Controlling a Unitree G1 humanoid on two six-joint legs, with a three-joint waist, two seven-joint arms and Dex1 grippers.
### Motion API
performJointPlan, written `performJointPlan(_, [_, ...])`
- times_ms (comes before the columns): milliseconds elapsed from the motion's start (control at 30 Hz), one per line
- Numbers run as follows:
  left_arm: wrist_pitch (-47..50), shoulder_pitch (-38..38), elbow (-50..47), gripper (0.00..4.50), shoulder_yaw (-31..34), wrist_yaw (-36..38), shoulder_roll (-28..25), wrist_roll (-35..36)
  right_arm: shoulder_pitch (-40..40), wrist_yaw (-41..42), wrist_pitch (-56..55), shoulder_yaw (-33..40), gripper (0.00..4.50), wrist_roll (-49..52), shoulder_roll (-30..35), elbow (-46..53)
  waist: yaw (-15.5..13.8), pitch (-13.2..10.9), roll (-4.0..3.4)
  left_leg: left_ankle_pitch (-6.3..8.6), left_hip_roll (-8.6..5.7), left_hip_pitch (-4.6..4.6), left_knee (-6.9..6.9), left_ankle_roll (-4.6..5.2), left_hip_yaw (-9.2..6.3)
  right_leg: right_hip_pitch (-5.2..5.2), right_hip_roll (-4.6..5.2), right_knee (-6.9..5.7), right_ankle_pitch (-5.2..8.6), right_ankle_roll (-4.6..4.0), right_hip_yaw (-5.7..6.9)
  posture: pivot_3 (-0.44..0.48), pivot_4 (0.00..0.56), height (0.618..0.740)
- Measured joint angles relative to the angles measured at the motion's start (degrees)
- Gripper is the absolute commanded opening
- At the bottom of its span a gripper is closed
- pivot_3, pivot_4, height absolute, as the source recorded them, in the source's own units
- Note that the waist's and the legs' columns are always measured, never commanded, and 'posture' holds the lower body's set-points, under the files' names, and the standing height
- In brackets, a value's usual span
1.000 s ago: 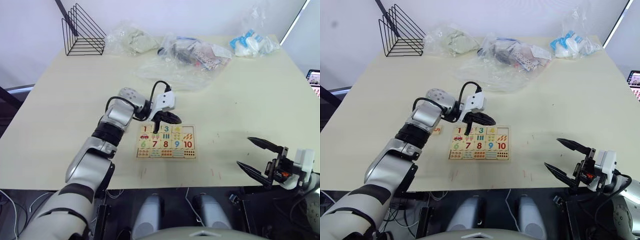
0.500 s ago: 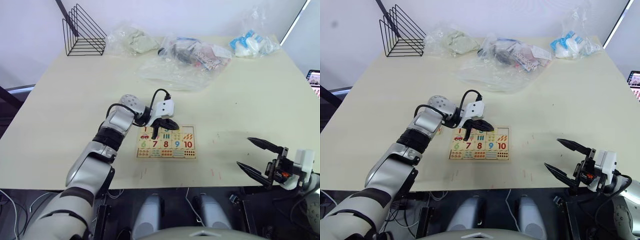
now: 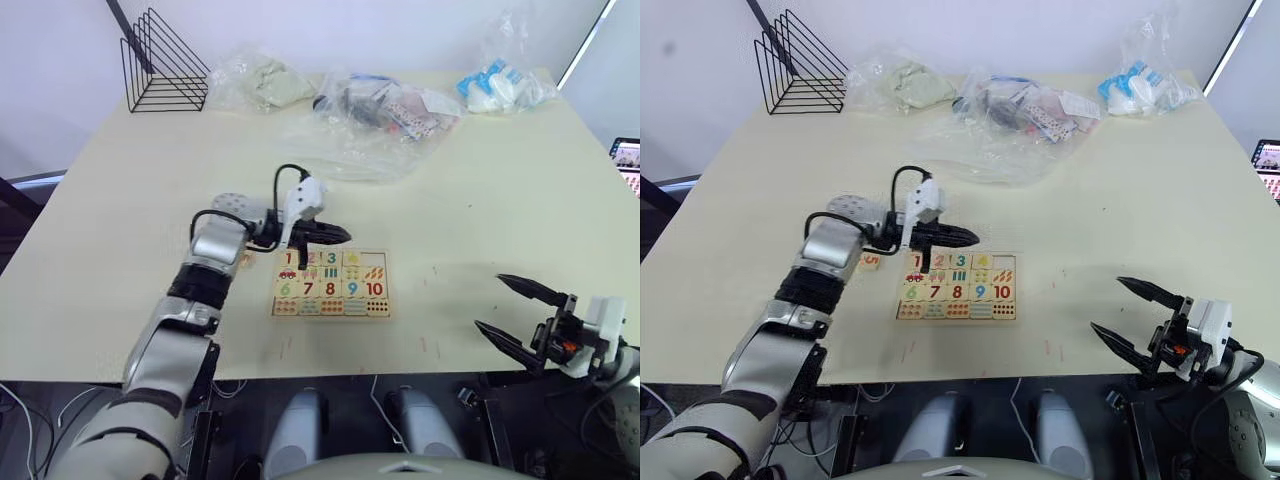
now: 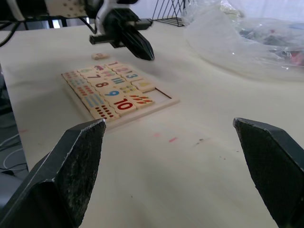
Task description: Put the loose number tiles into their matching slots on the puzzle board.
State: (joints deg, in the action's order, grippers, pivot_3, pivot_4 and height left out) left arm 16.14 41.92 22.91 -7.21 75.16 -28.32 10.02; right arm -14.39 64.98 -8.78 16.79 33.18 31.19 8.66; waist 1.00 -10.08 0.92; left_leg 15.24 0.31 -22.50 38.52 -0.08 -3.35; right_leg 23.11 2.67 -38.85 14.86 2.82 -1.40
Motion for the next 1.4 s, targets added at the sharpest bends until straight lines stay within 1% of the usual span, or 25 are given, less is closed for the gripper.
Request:
performJointPlan(67, [1.28, -1.47, -1.73, 0.07, 1.25, -0.85, -0.48, 1.42, 0.31, -0.62, -0.01, 0.02, 4.50, -0.29, 0.00, -0.71, -0.20, 0.00, 0.00, 0.00, 0.00, -0.01, 0.01, 0.00, -0.01, 0.00, 0.00, 0.00, 0.00, 0.00, 0.02, 0.000, 0.150, 0.740])
performJointPlan(167, [3.74, -6.49, -7.15, 0.07, 7.22, -3.70, -1.77, 6.01, 1.41, -2.02, -0.06, 0.13, 4.50, -1.27, 0.16, -1.56, -0.23, 0.00, 0.00, 0.00, 0.00, -0.01, 0.01, 0.00, -0.03, 0.00, 0.03, 0.01, 0.00, 0.00, 0.01, 0.000, 0.150, 0.740])
performJointPlan(200, [5.02, -8.43, -8.84, 0.07, 9.55, -4.85, -2.97, 7.78, 1.40, -2.62, 0.05, 0.33, 4.50, -1.40, 0.42, -2.33, -0.19, 0.00, 0.00, 0.00, 0.01, -0.01, 0.00, 0.00, -0.04, 0.00, 0.02, 0.01, 0.00, 0.00, 0.02, 0.000, 0.150, 0.740])
performJointPlan(367, [8.09, -14.64, -14.81, 0.07, 17.69, -8.94, -6.43, 12.83, 1.57, -3.80, 1.50, 1.81, 4.50, -1.41, 1.26, -3.66, -0.22, 0.00, 0.00, 0.00, 0.02, 0.02, 0.00, 0.00, -0.06, -0.01, 0.03, 0.01, 0.00, -0.01, -0.01, 0.000, 0.150, 0.740])
performJointPlan(467, [8.32, -19.41, -17.38, 0.86, 20.66, -11.74, -7.49, 13.98, 1.75, -3.92, 1.85, 2.15, 4.50, -1.38, 1.60, -4.36, -0.39, 0.00, -0.01, 0.00, 0.01, 0.03, -0.01, 0.00, -0.05, -0.01, 0.05, 0.01, 0.00, -0.01, -0.01, 0.000, 0.150, 0.740])
performJointPlan(500, [8.23, -20.87, -17.87, 1.29, 21.39, -12.51, -7.56, 14.21, 1.76, -3.95, 1.92, 2.23, 4.50, -1.36, 1.61, -4.48, -0.34, 0.00, -0.01, 0.00, 0.01, 0.04, -0.01, 0.00, -0.05, -0.01, 0.05, 0.01, 0.00, -0.01, -0.04, 0.000, 0.150, 0.740])
performJointPlan(567, [7.15, -25.16, -18.94, 2.40, 24.09, -14.03, -7.59, 15.09, 1.60, -4.11, 2.22, 2.50, 4.50, -1.32, 1.69, -5.04, -0.26, 0.00, -0.01, 0.00, 0.03, 0.05, -0.03, 0.00, -0.05, -0.01, 0.05, 0.02, 0.00, -0.01, -0.06, 0.000, 0.150, 0.740])
performJointPlan(600, [6.65, -26.80, -19.63, 2.74, 25.08, -14.23, -7.68, 15.40, 1.44, -4.12, 2.28, 2.72, 4.50, -1.28, 1.70, -5.14, -0.25, 0.00, -0.01, 0.00, 0.04, 0.05, -0.03, 0.00, -0.05, -0.01, 0.05, 0.01, 0.00, -0.01, -0.06, 0.000, 0.150, 0.740])
performJointPlan(667, [5.37, -30.27, -21.60, 3.59, 26.65, -14.60, -7.97, 16.05, 1.27, -4.12, 2.31, 3.15, 4.50, -1.19, 1.73, -5.22, -0.25, 0.00, -0.01, 0.00, 0.06, 0.09, -0.06, 0.00, -0.05, -0.01, 0.06, 0.01, 0.00, -0.01, -0.10, 0.000, 0.150, 0.740])
performJointPlan(700, [4.54, -32.41, -22.87, 4.19, 27.54, -15.43, -7.97, 16.27, 1.20, -4.18, 2.32, 3.55, 4.50, -1.17, 1.74, -5.24, -0.27, 0.00, -0.01, 0.00, 0.06, 0.09, -0.07, 0.00, -0.06, -0.01, 0.07, 0.01, 0.00, -0.01, -0.11, 0.000, 0.150, 0.740])
performJointPlan(733, [4.27, -33.61, -23.41, 4.44, 27.94, -15.84, -7.97, 16.40, 1.18, -4.20, 2.32, 3.73, 4.50, -1.17, 1.74, -5.25, -0.34, 0.00, -0.01, 0.00, 0.06, 0.10, -0.07, 0.00, -0.06, -0.01, 0.08, 0.01, 0.00, -0.01, -0.10, 0.000, 0.150, 0.740])
performJointPlan(867, [2.42, -40.32, -26.46, 4.44, 30.09, -18.32, -7.58, 17.04, 0.43, -4.39, 2.39, 3.98, 4.50, -1.17, 1.69, -5.12, -0.31, 0.01, -0.01, 0.01, 0.06, 0.11, -0.10, 0.00, -0.05, -0.01, 0.09, 0.03, 0.00, -0.01, -0.14, 0.000, 0.150, 0.740])
performJointPlan(1033, [0.25, -47.39, -27.71, 4.44, 31.99, -21.10, -5.80, 17.22, -0.96, -5.01, 3.13, 4.29, 4.50, -1.14, 1.69, -4.66, -0.36, 0.01, -0.01, 0.01, 0.07, 0.17, -0.12, 0.00, -0.02, -0.03, 0.09, 0.02, 0.00, -0.01, -0.17, 0.000, 0.150, 0.740])
performJointPlan(1233, [-3.93, -51.20, -28.03, 4.44, 34.46, -22.55, -5.54, 17.14, -3.55, -4.66, 3.76, 4.37, 4.50, -0.97, 1.73, -3.26, -0.33, 0.02, -0.01, 0.01, 0.07, 0.20, -0.14, 0.00, 0.01, -0.03, 0.09, 0.03, 0.00, -0.01, -0.20, 0.000, 0.150, 0.740])
performJointPlan(1300, [-4.24, -54.00, -28.65, 4.44, 35.52, -22.71, -5.11, 17.37, -5.47, -3.88, 3.40, 4.98, 4.50, -0.67, 1.70, -2.29, -0.30, 0.02, 0.00, 0.01, 0.08, 0.20, -0.16, 0.00, 0.02, -0.03, 0.09, 0.04, 0.00, -0.01, -0.20, 0.000, 0.150, 0.740])
performJointPlan(1400, [-4.24, -55.80, -29.33, 4.44, 36.07, -22.97, -5.09, 18.85, -6.90, -3.68, 3.15, 6.13, 4.50, -0.43, 1.56, -2.05, -0.38, 0.03, 0.00, 0.01, 0.08, 0.23, -0.16, 0.00, 0.04, -0.06, 0.09, 0.04, 0.01, -0.01, -0.19, 0.000, 0.150, 0.740])
